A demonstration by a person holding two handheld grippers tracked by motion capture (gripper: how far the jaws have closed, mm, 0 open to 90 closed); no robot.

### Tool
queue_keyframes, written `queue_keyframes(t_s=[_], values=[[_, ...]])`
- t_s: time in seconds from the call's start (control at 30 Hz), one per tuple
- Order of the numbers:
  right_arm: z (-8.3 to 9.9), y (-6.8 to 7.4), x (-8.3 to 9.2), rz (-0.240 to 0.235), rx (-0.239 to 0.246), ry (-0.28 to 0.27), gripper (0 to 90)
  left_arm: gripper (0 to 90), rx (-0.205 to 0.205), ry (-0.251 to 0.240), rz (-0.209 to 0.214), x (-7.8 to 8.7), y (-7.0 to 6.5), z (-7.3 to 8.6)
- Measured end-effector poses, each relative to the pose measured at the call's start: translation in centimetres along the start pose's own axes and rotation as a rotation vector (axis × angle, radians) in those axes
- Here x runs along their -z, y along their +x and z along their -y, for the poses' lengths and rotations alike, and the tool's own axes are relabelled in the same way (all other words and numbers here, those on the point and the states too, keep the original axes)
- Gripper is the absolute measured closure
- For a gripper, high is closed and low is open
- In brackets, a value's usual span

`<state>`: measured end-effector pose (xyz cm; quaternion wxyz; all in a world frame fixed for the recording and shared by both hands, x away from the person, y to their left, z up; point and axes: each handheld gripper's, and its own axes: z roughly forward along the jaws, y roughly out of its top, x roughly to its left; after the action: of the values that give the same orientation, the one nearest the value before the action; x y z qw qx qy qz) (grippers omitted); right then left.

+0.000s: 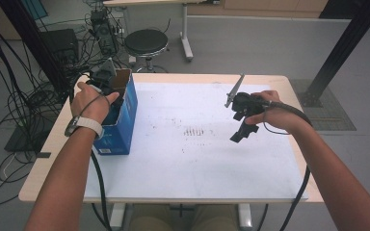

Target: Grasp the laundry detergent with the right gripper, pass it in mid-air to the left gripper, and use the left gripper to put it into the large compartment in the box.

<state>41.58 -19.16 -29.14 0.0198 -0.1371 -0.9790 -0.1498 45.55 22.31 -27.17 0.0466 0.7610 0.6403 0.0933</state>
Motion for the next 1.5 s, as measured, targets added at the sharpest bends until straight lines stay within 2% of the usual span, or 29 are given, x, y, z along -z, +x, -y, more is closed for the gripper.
queue_keyframes(t_s=[0.1, 0.17, 0.27, 0.37, 0.47, 0.77, 0.97, 1.13, 1.23, 1.3, 1.5], values=[[-0.1, 0.0, -0.1, -0.002, 0.003, 0.002, 7.8, 28.3, 0.003, -0.009, 0.008, 0.2, 0.1, 0.1], [-0.2, 0.0, -0.1, -0.003, 0.005, 0.006, 7.7, 24.8, 0.003, -0.016, -0.006, 0.5, 0.1, 0.1], [-0.3, 0.0, -0.2, -0.003, 0.003, 0.006, 7.8, 24.7, -0.005, -0.019, -0.004, 1.0, 0.1, 0.0], [-0.4, 0.1, -0.2, -0.005, 0.009, 0.007, 7.7, 21.9, 0.000, -0.025, 0.008, 1.4, 0.3, -0.1], [-0.3, 0.1, -0.2, -0.005, 0.006, 0.009, 7.8, 15.5, -0.025, -0.020, -0.002, 2.1, 0.3, -0.3], [-0.1, 0.1, 0.3, -0.001, -0.003, 0.008, 7.8, 14.0, -0.080, -0.062, -0.010, 4.8, 0.0, -0.5], [0.2, 0.0, 0.7, 0.004, -0.007, 0.009, 7.8, 13.4, -0.152, -0.097, 0.001, 6.9, -0.8, -0.5], [0.4, -0.1, 1.0, 0.010, -0.018, 0.005, 7.8, 13.4, -0.230, -0.131, 0.012, 8.9, -1.8, -0.6], [0.5, -0.1, 1.1, 0.014, -0.021, 0.007, 7.7, 13.4, -0.282, -0.137, 0.038, 9.8, -2.7, -0.7], [0.5, -0.1, 1.2, 0.014, -0.022, 0.003, 7.8, 13.4, -0.311, -0.144, 0.036, 10.4, -3.4, -0.8], [0.8, 0.0, 1.3, 0.014, -0.029, 0.004, 7.8, 13.4, -0.387, -0.172, 0.074, 11.4, -5.3, -0.9]])
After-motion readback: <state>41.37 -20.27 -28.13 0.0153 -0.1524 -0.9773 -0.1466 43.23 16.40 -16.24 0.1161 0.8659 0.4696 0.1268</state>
